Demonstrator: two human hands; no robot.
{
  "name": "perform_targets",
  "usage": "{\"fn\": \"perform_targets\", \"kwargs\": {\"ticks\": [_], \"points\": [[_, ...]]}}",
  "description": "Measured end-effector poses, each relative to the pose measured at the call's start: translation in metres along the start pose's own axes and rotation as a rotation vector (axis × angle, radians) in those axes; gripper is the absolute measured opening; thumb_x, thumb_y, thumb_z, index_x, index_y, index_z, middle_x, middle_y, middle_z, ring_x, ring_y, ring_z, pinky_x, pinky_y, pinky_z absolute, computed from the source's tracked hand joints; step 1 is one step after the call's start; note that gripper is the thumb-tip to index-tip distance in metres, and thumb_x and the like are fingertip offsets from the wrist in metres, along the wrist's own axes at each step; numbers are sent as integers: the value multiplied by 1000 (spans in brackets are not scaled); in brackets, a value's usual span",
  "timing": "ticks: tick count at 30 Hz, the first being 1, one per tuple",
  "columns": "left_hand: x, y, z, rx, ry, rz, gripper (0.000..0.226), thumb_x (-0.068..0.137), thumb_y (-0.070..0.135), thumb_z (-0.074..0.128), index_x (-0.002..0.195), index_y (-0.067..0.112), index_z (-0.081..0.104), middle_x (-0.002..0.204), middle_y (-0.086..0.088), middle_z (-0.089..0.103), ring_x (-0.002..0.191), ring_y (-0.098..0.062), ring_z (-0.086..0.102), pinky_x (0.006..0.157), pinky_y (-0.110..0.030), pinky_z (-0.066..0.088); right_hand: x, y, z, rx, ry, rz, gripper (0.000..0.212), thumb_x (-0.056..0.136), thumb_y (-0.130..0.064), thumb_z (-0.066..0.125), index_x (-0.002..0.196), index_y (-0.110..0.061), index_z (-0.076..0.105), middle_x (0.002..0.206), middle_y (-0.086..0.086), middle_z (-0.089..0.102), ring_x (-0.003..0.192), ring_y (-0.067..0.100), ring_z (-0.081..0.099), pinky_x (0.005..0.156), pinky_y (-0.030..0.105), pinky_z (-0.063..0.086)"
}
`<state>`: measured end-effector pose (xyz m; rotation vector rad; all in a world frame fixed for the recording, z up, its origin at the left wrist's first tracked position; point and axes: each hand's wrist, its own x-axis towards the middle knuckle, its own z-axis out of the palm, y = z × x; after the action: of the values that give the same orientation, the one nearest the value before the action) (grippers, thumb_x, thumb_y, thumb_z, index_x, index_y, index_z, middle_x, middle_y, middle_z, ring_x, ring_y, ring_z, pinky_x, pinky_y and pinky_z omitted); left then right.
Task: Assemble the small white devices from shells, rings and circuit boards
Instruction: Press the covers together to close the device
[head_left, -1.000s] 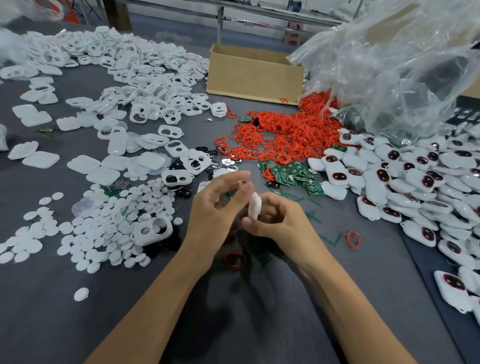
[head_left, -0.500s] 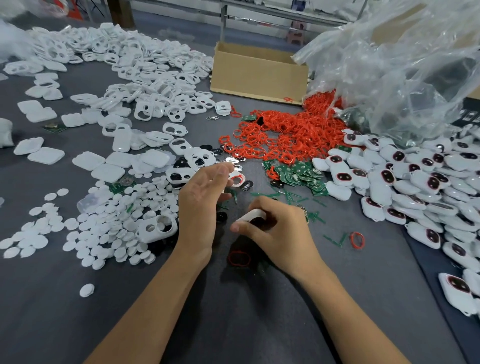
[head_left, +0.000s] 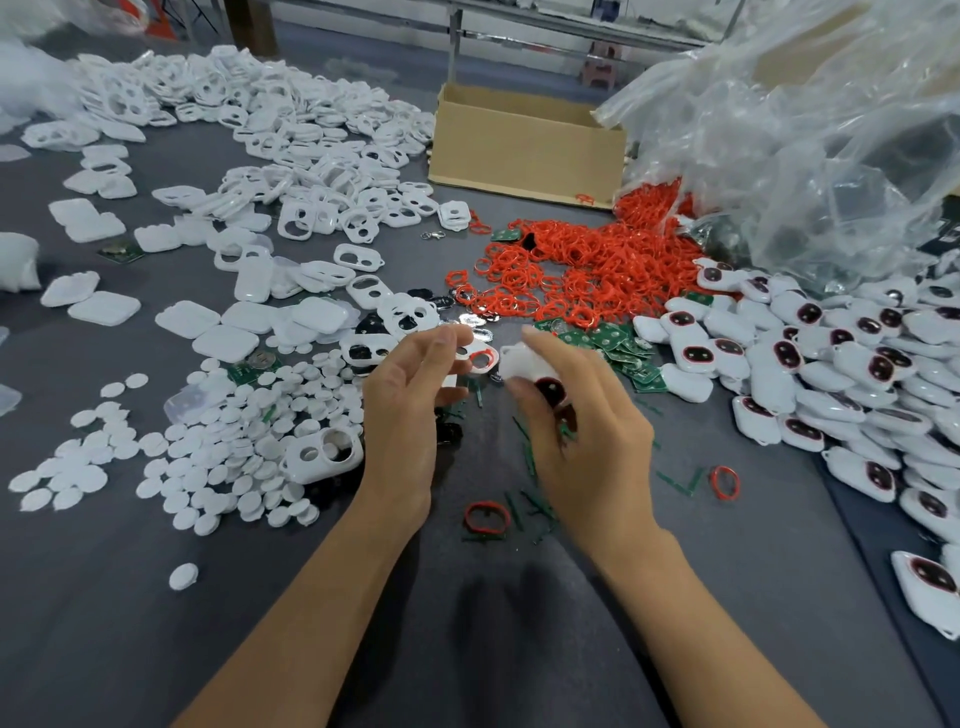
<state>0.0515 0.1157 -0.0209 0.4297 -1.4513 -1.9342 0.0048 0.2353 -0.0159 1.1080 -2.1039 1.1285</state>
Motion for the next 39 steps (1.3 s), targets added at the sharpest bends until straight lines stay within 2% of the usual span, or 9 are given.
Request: {"fn": "perform_targets", "kwargs": {"ticks": [4,9,14,20,22,25,31,36,39], "points": [[0,-1,-1,9,-6,1,23,97,32,52,92,19,71,92,7,71,84,-10,62,68,-18,50,-11,2,11,-116,-296,-16,33,82,-4,69,114,-13,70,92,6,70,81,30,65,65,42,55],[1,-2,-1,6,14,5,26,87,41,53,88,23,73,91,6,73,84,-10,63,74,-27,47,-7,3,7,78,-20,74,38,82,-13,72,119,-11,66,100,1,71,84,12,63,79,20,50],[-1,0,-4,17,18,8,21,90,31,54,86,24,73,92,7,73,86,-12,63,78,-31,48,-16,10,9,-33,-291,55,41,82,-10,73,122,-9,65,78,2,66,74,26,53,61,43,51],[-5,-3,1,193,-172,-56,26,85,-5,64,94,17,75,87,0,75,74,-5,65,71,-15,49,-1,10,1,191,-117,302,44,83,-12,71,121,-31,59,74,-28,61,64,-2,58,65,15,48],[-7,-4,3,245,-210,-41,25,86,-4,66,95,17,74,82,-2,75,68,-6,66,66,-14,49,2,12,-6,322,-131,437,41,81,-14,74,110,-36,55,80,-25,66,66,0,61,66,19,50],[-7,-6,2,256,-215,-47,21,87,-3,66,89,17,73,72,3,73,64,-8,67,63,-16,51,4,15,-13,647,-101,620,36,76,2,75,103,-18,60,84,-5,72,72,8,63,69,24,53],[-12,-7,4,375,-357,-67,20,88,5,68,73,18,71,59,1,67,51,-13,59,54,-26,49,5,15,-15,875,-162,699,18,85,0,64,99,-10,69,81,-5,71,73,4,62,67,16,50],[-12,-6,2,355,-328,-107,18,89,3,65,74,11,72,55,-3,64,43,-15,56,41,-23,43,3,16,-14,950,-270,745,22,90,2,54,110,-3,63,98,10,73,88,20,66,86,41,50],[-13,-7,4,367,-312,-110,22,87,1,66,68,10,68,53,-6,62,43,-20,56,40,-24,43,6,16,-15,988,-233,806,29,86,9,53,108,-6,62,81,7,73,63,13,60,61,23,48]]}}
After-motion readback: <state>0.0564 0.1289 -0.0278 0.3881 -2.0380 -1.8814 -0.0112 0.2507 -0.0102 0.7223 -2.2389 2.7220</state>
